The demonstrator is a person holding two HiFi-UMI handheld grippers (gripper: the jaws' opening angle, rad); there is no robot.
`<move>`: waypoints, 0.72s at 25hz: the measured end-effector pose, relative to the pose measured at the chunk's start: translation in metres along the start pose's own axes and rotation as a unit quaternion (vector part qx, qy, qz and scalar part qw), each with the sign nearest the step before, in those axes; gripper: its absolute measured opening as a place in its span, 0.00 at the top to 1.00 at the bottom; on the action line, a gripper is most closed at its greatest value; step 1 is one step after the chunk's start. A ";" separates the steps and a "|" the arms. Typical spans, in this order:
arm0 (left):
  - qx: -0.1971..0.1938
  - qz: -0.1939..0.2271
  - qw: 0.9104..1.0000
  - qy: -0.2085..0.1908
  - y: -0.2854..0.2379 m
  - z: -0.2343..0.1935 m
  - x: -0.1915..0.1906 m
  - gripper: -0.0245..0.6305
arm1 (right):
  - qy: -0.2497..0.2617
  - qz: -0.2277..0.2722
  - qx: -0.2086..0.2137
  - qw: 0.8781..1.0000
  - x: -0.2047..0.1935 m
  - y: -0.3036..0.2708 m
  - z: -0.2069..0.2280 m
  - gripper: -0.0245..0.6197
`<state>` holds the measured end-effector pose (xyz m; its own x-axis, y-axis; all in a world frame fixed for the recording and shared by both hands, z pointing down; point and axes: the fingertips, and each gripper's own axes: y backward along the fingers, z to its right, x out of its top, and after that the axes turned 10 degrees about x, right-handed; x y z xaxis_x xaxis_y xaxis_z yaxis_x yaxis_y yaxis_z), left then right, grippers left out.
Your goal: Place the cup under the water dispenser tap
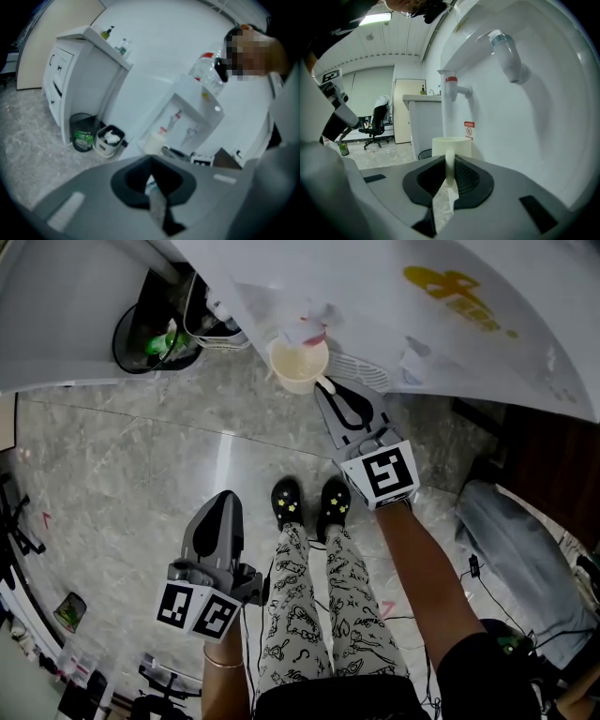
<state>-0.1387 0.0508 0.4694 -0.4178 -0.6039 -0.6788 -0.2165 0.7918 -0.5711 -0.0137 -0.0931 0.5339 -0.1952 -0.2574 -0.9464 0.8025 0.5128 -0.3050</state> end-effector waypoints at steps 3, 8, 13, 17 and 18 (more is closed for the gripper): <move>0.001 -0.002 1.000 0.003 0.000 -0.001 -0.001 0.97 | 0.007 -0.007 -0.001 1.000 -0.006 -0.001 0.002 0.89; -0.003 -0.007 1.000 0.001 0.000 0.000 -0.004 0.97 | 0.011 -0.014 -0.002 1.000 -0.008 -0.009 0.006 0.89; -0.006 -0.006 1.000 0.001 0.003 0.001 -0.006 0.97 | -0.010 -0.014 -0.002 1.000 -0.014 -0.011 0.001 0.89; -0.009 -0.007 1.000 -0.004 0.003 0.004 -0.006 0.97 | -0.030 -0.009 -0.004 0.999 -0.016 -0.012 0.001 0.89; -0.010 -0.007 1.000 -0.004 0.003 0.004 -0.007 0.97 | -0.033 -0.010 -0.004 0.999 -0.016 -0.012 0.001 0.89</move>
<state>-0.1328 0.0571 0.4701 -0.4072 -0.6161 -0.6742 -0.2398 0.7844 -0.5720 -0.0203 -0.0959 0.5525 -0.1740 -0.3209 -0.9310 0.7938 0.5137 -0.3255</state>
